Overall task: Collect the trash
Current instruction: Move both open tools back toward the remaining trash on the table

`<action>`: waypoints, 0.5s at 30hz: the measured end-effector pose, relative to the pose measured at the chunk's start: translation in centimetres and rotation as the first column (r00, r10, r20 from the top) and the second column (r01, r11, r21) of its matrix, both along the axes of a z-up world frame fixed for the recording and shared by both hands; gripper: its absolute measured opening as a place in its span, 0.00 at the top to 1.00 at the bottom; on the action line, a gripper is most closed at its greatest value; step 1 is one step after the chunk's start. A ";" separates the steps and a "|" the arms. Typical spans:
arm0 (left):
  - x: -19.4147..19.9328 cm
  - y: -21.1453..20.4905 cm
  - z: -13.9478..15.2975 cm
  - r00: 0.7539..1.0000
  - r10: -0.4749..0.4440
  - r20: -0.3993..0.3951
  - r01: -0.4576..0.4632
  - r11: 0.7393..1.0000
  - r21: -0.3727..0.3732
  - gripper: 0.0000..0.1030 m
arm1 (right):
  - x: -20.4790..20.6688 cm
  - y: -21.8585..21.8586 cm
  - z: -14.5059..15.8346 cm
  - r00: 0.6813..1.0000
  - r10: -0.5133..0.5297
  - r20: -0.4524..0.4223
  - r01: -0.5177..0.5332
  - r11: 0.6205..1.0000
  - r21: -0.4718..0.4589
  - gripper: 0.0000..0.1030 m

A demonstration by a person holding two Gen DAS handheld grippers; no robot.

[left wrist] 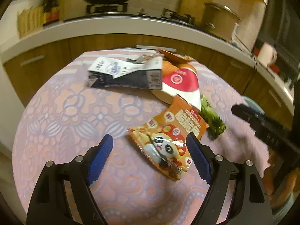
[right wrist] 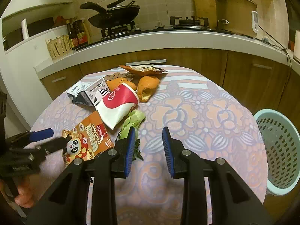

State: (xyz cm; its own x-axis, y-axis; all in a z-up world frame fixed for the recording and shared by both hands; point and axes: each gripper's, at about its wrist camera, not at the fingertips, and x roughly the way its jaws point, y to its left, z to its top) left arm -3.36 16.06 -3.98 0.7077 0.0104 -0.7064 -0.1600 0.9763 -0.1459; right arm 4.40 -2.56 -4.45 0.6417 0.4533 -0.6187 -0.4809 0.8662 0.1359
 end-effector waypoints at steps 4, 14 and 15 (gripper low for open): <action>1.0 -1.3 -0.7 0.999 -0.033 -0.038 0.034 0.999 0.039 0.21 | 0.2 -0.1 -0.1 1.000 0.001 -0.006 -0.001 1.000 0.006 0.74; 2.2 -3.4 -1.8 0.984 -0.114 -0.134 0.128 0.986 0.105 0.14 | 0.2 -0.1 -0.2 1.000 0.003 -0.012 -0.002 1.000 0.008 0.74; 2.3 -3.4 -1.9 0.984 -0.116 -0.138 0.132 0.985 0.113 0.14 | 0.3 -0.2 -0.3 1.000 0.002 -0.017 -0.002 1.000 0.010 0.74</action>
